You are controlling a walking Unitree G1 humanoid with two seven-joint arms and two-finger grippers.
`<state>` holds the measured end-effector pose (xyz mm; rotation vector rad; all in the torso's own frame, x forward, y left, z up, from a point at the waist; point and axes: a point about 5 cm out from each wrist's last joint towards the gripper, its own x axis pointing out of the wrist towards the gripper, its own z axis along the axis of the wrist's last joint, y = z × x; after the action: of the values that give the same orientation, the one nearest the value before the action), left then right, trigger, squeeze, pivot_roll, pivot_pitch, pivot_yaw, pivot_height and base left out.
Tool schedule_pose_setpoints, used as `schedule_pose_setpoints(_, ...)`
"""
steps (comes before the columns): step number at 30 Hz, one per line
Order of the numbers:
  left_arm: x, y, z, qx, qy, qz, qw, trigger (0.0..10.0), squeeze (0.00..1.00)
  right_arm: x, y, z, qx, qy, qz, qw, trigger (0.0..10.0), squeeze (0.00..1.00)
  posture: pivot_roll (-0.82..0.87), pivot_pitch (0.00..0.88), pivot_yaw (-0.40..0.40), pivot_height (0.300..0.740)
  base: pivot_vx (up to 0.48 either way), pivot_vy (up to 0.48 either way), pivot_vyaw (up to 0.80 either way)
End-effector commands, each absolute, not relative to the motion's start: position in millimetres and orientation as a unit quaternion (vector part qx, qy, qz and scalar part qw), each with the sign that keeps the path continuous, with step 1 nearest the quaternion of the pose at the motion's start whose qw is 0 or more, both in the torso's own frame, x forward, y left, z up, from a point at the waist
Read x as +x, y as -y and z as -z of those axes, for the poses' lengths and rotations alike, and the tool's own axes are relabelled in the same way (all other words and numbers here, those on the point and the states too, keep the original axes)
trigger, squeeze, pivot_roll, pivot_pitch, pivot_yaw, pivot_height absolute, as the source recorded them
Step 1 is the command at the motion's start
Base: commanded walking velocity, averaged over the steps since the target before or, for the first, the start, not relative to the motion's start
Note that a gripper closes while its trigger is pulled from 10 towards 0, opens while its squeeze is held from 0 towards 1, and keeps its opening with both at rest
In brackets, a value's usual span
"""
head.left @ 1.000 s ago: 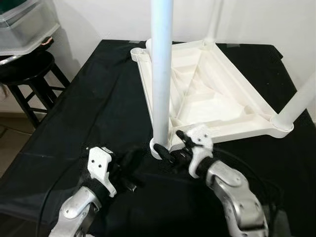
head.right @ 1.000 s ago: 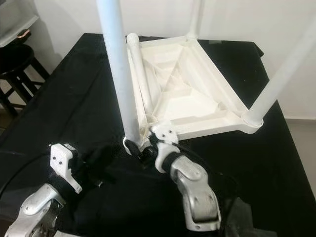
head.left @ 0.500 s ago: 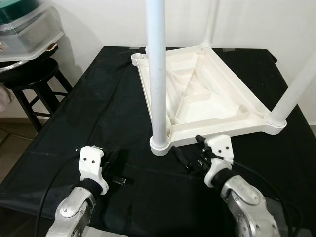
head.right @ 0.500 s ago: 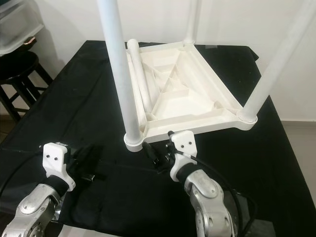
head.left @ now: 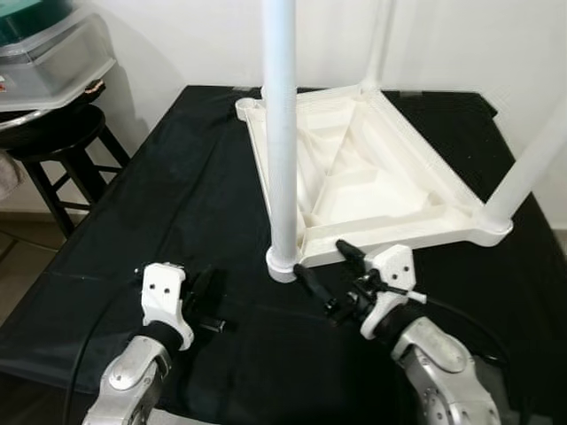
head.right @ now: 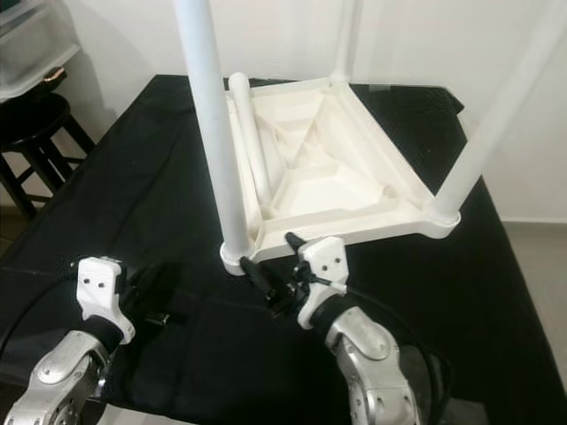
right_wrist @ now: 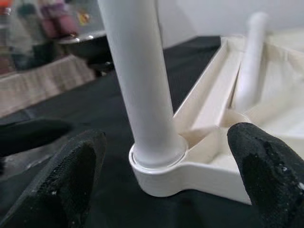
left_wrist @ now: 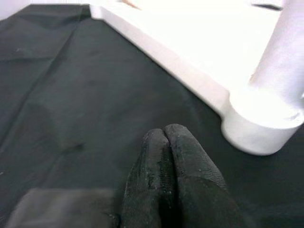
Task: Building children table
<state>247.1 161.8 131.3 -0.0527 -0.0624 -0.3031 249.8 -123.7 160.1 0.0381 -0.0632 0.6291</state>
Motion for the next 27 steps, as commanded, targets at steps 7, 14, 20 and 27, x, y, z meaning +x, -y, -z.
schedule_pose_setpoints(7, 245.6, -160.8, -123.3, -0.043, 0.011, 0.157, 0.987, 10.0, 0.00, 245.5, 123.7, -155.0, 0.016, 0.029, -0.332, 0.943, 10.0, 0.00, -0.03, 0.126, 0.049, 0.740, 0.000, -0.480, 0.00)
schedule_pose_setpoints(14, 245.0, -158.4, -122.3, -0.050, 0.012, 0.160, 0.986, 10.0, 0.00, 245.1, 124.6, -152.2, 0.007, 0.026, -0.352, 0.936, 10.0, 0.00, -0.05, 0.125, 0.030, 0.740, 0.000, -0.480, 0.00)
schedule_pose_setpoints(20, 245.0, -157.7, -122.0, -0.053, 0.012, 0.164, 0.985, 10.0, 0.00, 246.9, 124.3, -149.9, -0.001, 0.021, -0.353, 0.935, 10.0, 0.00, -0.05, 0.122, 0.032, 0.740, 0.000, -0.480, 0.00)
schedule_pose_setpoints(27, 245.6, -157.1, -122.7, -0.053, 0.012, 0.168, 0.984, 10.0, 0.00, 249.6, 126.6, -148.5, -0.007, 0.021, -0.339, 0.940, 10.0, 0.00, -0.05, 0.123, 0.034, 0.740, 0.000, -0.480, 0.00)
